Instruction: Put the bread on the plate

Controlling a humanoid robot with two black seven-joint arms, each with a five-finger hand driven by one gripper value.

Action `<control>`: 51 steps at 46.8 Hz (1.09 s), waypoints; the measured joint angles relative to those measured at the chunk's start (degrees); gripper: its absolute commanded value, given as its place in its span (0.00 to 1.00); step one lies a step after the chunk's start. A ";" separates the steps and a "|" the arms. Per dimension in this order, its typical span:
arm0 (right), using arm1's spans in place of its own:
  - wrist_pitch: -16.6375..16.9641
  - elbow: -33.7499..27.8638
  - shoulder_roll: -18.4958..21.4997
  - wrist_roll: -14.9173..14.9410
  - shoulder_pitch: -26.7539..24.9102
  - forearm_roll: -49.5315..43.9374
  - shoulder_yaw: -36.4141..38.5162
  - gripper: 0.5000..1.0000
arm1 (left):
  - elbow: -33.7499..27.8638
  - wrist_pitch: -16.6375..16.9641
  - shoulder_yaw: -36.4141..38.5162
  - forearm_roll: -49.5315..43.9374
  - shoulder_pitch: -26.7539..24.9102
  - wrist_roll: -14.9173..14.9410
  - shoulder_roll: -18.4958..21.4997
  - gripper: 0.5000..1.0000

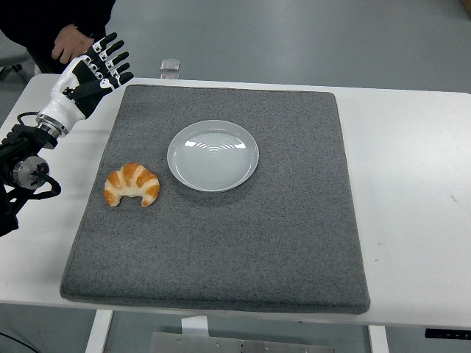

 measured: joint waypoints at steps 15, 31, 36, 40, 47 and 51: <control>0.00 0.00 0.00 0.00 0.00 0.00 0.00 0.86 | 0.01 0.00 0.03 0.06 0.09 0.00 -0.03 0.98; 0.00 0.00 0.00 0.00 -0.01 0.00 0.00 0.86 | -0.01 -0.26 -0.01 0.00 0.07 0.01 -0.08 0.98; 0.00 0.00 0.00 0.00 -0.01 0.00 0.00 0.86 | 0.00 -1.08 -0.08 -0.07 0.07 0.01 -0.08 0.98; 0.00 0.00 0.00 0.00 -0.03 0.00 0.00 0.86 | 0.02 -1.48 -0.08 -0.09 0.07 -0.02 -0.09 0.98; 0.00 0.00 0.00 0.00 0.00 0.00 0.00 0.86 | 0.04 -1.49 -0.09 -0.10 0.08 -0.07 -0.09 0.98; 0.00 0.00 0.00 0.00 0.00 0.00 0.00 0.86 | 0.04 -1.49 -0.09 -0.10 0.13 -0.08 -0.09 0.98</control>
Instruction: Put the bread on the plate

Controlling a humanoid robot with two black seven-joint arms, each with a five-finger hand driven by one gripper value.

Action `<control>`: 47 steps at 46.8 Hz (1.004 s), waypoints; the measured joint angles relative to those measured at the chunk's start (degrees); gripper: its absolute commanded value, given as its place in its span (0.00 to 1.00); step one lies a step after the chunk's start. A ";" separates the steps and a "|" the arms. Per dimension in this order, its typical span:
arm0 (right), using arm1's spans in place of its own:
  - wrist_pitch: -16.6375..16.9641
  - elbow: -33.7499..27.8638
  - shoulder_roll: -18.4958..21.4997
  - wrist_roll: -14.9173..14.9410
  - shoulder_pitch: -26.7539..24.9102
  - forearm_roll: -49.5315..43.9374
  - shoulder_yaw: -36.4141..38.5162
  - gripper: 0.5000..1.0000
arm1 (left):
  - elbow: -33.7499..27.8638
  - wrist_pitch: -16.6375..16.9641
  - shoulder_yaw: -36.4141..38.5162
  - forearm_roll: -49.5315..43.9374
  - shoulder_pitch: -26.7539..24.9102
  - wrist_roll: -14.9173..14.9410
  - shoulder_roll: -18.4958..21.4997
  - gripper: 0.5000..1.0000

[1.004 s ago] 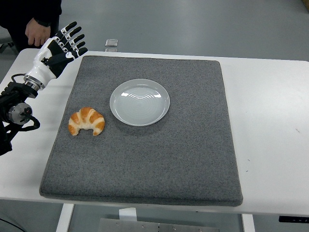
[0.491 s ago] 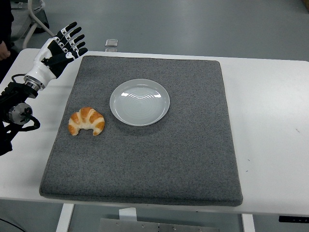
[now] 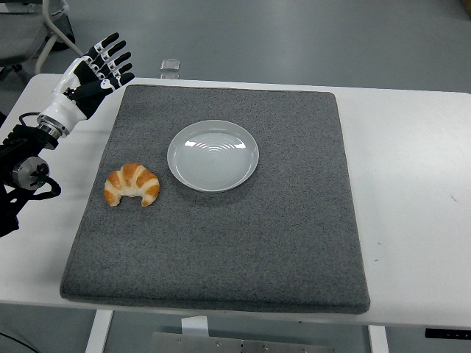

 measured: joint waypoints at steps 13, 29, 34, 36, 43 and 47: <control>0.00 0.00 0.00 0.00 -0.01 0.00 0.00 0.86 | 0.00 0.18 0.00 0.00 0.01 0.03 0.00 0.98; 0.00 0.00 0.00 0.00 -0.02 0.00 0.00 0.86 | -3.35 0.56 0.22 0.00 -0.55 0.60 0.92 0.98; 0.00 0.00 0.00 0.00 -0.03 0.00 0.00 0.86 | -6.52 1.07 0.40 0.18 -0.90 1.05 2.84 0.98; 0.00 0.00 0.00 0.00 -0.02 0.00 0.00 0.86 | -8.61 1.18 0.44 0.39 -1.44 1.13 4.39 0.98; 0.00 0.00 0.00 0.00 0.01 0.03 0.08 0.86 | -17.57 2.65 1.99 0.45 -2.95 3.32 10.80 0.98; 0.00 0.00 0.00 0.00 0.03 0.06 0.09 0.86 | -23.73 5.56 3.03 0.96 -3.84 5.18 15.17 0.98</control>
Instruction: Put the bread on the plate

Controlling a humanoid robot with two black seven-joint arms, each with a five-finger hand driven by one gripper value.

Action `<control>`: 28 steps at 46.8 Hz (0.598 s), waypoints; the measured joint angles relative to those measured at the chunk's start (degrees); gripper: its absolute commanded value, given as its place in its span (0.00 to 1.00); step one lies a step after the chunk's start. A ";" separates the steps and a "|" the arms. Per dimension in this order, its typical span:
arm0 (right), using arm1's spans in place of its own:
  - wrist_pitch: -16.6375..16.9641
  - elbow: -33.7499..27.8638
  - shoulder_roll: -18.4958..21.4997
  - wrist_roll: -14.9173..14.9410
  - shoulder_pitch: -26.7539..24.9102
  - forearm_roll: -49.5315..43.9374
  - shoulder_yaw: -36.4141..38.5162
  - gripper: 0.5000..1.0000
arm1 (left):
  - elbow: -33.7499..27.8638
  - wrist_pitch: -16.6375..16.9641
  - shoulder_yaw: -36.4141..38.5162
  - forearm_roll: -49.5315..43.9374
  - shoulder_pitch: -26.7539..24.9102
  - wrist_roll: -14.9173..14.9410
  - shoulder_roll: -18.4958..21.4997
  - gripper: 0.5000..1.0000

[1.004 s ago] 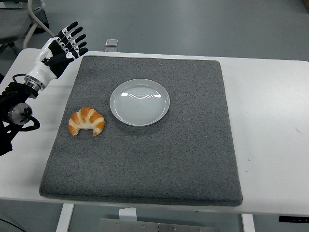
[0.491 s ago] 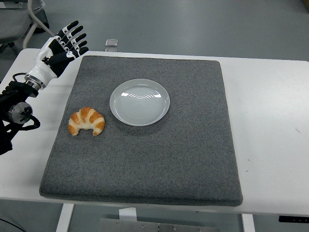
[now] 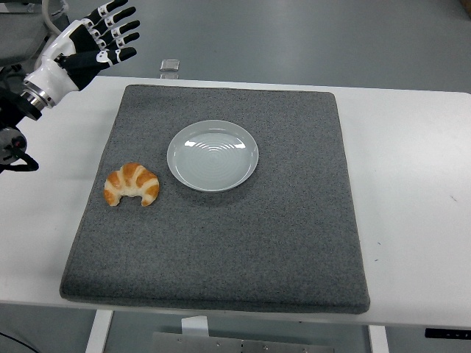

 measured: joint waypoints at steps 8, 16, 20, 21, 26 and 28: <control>0.05 0.00 0.00 0.00 -0.01 0.03 0.00 0.86 | -10.47 2.93 8.33 0.29 -7.56 2.43 10.65 0.98; 0.04 0.00 0.00 0.07 -0.01 0.03 0.00 0.86 | -15.86 2.95 24.45 4.97 -19.70 3.26 17.86 0.98; 0.04 0.00 0.00 0.09 -0.01 0.03 0.00 0.86 | -17.90 2.98 30.39 9.04 -23.49 3.27 19.92 0.98; 0.04 0.00 0.00 0.10 -0.01 0.03 0.00 0.86 | -18.43 2.98 31.31 10.28 -23.94 3.25 20.59 0.98; 0.05 0.00 0.00 0.09 -0.01 0.03 0.00 0.86 | -21.04 3.01 32.70 16.32 -24.17 3.19 23.20 0.98; 0.05 0.00 0.00 0.10 -0.01 0.03 0.00 0.86 | -22.21 3.01 32.87 19.33 -23.86 3.18 24.48 0.98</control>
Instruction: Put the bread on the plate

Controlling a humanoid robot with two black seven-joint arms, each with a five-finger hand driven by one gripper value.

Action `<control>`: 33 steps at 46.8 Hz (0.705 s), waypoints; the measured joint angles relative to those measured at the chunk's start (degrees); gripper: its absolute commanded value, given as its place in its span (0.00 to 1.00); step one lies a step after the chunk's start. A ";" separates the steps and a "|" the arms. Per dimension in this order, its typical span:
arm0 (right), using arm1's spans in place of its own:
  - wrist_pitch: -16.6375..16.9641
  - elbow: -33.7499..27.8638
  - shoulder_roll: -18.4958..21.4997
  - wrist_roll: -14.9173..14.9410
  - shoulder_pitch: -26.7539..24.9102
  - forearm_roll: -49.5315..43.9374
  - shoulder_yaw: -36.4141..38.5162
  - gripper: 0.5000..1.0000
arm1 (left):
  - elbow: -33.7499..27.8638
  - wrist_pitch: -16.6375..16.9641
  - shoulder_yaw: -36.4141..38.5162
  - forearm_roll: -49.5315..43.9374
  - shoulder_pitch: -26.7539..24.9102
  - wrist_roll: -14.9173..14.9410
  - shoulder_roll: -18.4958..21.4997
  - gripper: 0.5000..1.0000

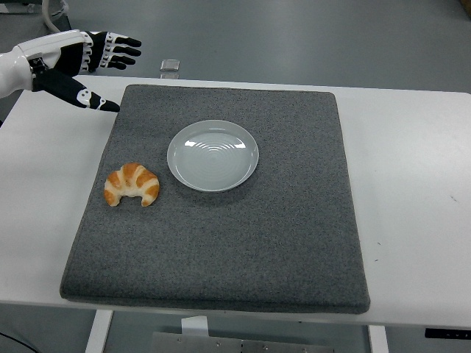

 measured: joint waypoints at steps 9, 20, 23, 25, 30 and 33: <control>-0.01 0.00 0.00 0.00 0.00 0.00 0.00 0.86 | -1.27 0.02 0.22 11.79 2.21 -0.21 2.77 0.98; 0.03 0.00 0.00 -0.01 0.00 0.00 -0.02 0.86 | -1.35 4.13 0.12 19.12 5.67 -0.45 3.14 0.98; 0.03 0.00 0.00 -0.02 -0.01 0.00 -0.05 0.86 | -1.35 6.10 0.10 20.92 7.03 -0.71 2.75 0.98; 0.03 0.00 0.00 0.00 0.00 0.00 -0.07 0.86 | -1.29 7.32 0.07 21.35 7.74 -1.03 2.23 0.98; 0.03 0.00 0.00 -0.01 -0.01 0.00 -0.10 0.86 | -1.16 10.01 -0.04 21.47 9.52 -1.80 -0.50 0.98; 0.02 0.02 0.00 -0.01 0.00 0.00 -0.09 0.86 | -1.00 12.26 -0.19 21.50 10.00 -1.84 -1.65 0.98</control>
